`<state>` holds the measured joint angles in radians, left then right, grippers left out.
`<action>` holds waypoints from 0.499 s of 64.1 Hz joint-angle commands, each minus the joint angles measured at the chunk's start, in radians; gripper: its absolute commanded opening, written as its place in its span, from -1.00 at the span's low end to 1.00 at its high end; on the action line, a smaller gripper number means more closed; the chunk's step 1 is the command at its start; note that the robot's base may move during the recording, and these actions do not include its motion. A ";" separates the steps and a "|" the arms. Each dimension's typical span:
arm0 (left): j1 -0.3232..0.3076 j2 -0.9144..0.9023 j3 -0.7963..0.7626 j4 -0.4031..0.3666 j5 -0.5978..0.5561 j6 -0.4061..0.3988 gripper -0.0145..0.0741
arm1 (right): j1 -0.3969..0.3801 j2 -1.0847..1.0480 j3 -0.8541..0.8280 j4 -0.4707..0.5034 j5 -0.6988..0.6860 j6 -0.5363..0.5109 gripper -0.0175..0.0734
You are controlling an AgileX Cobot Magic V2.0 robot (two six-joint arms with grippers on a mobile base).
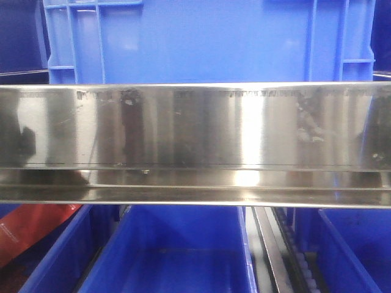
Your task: Place valve from conveyor to right shelf box
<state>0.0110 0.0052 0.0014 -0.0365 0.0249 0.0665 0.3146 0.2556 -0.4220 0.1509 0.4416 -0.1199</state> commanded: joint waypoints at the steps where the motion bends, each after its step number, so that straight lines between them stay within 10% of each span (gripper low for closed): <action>1: 0.002 -0.005 -0.001 -0.006 -0.019 0.005 -0.92 | -0.004 -0.004 0.003 -0.008 -0.031 0.000 -0.96; 32: 0.002 -0.005 -0.001 -0.006 -0.019 0.005 -0.92 | -0.004 -0.004 0.006 -0.008 -0.062 0.000 -0.96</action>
<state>0.0110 0.0052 0.0014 -0.0365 0.0249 0.0683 0.3146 0.2556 -0.4216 0.1509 0.4273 -0.1199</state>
